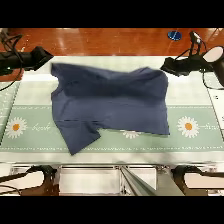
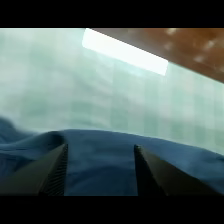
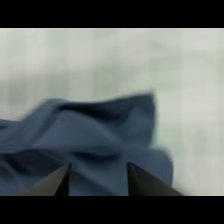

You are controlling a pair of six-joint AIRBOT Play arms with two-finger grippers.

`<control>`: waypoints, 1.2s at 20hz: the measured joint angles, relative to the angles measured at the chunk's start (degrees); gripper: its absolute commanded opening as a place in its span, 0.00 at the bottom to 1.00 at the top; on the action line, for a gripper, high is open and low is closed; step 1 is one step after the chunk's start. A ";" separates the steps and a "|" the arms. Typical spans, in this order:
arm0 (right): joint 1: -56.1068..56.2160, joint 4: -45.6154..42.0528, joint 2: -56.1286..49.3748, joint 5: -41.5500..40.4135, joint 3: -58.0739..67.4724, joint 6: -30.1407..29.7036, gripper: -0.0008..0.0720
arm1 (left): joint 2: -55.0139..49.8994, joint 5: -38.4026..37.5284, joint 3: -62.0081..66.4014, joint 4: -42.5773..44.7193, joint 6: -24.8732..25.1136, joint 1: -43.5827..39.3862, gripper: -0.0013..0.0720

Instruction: Fold the shirts.

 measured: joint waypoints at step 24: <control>-29.64 10.75 31.54 12.20 -53.02 -12.96 0.57 | 5.40 -21.14 -36.20 5.99 -1.49 19.39 0.71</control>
